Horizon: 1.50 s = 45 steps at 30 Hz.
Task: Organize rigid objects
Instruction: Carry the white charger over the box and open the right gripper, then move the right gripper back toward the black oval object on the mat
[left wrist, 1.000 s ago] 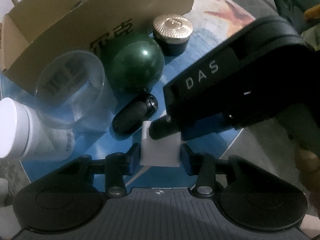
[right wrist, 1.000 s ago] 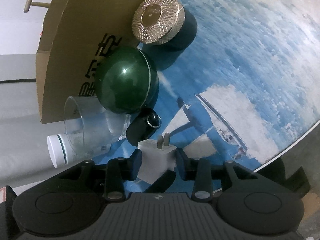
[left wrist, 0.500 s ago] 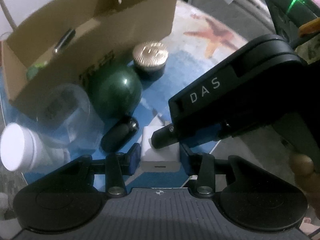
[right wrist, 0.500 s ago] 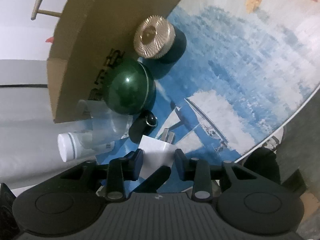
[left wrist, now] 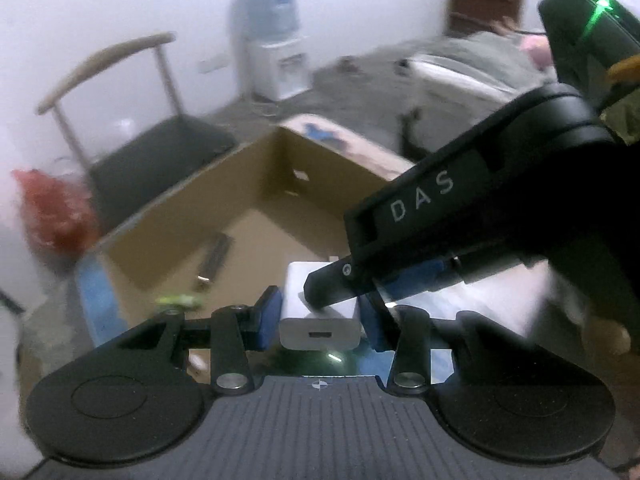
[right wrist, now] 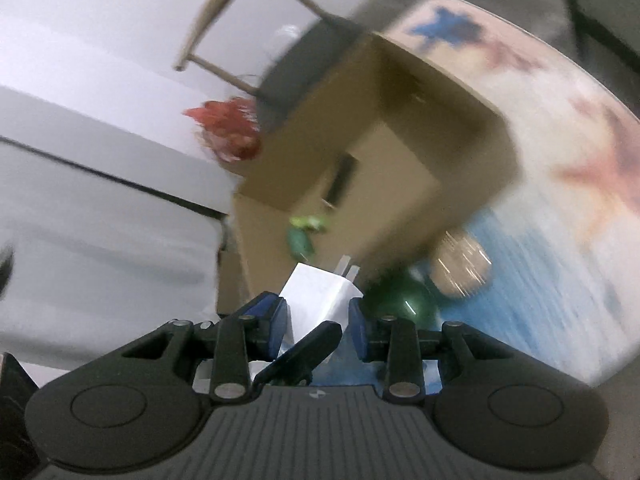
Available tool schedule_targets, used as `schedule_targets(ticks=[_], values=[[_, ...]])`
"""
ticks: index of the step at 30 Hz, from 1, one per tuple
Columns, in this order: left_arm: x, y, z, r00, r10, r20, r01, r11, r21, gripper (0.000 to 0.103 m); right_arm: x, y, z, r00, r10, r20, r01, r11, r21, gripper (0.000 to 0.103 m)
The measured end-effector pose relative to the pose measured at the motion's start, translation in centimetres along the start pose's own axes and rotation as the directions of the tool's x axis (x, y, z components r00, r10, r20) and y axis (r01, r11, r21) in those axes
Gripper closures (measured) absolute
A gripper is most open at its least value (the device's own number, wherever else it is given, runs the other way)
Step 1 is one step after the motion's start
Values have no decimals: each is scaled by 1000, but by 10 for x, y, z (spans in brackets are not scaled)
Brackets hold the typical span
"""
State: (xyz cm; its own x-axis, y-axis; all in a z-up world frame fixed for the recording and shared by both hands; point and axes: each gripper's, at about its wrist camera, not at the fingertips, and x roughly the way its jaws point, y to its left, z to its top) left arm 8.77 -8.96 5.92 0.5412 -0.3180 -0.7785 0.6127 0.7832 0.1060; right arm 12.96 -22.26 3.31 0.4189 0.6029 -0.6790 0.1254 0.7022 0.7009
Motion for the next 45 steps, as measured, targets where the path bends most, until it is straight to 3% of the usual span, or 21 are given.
schedule_targets(ticks=[6,12,17,22,31,35,40,45], values=[[33,43,13,992,98,-84,-106,990,-95,61,72,8,43,994,44,-99,-48,998,-45,67],[87,78,9,967,51,-250,-105,973,-206,61,139,-9,61,971,-1,-239,5,1000,15,67],[117,86,10,948,35,-316,-109,969,-220,61,162,-11,66,962,-43,-269,42,999,-7,67],[126,97,6,942,24,-336,-105,968,-226,61,173,-16,66,960,-53,-276,54,999,-4,67],[112,95,5,944,44,-328,-114,974,-197,59,158,-23,64,966,-59,-250,60,998,-4,66],[83,99,5,962,43,-271,-108,967,-231,58,125,-29,65,986,13,-168,-6,999,39,66],[40,98,2,983,3,-184,-55,959,-278,53,71,-38,56,996,79,-40,-75,993,91,66],[4,88,-10,988,-86,-127,43,950,-308,52,21,-49,32,997,83,2,-83,991,109,66]])
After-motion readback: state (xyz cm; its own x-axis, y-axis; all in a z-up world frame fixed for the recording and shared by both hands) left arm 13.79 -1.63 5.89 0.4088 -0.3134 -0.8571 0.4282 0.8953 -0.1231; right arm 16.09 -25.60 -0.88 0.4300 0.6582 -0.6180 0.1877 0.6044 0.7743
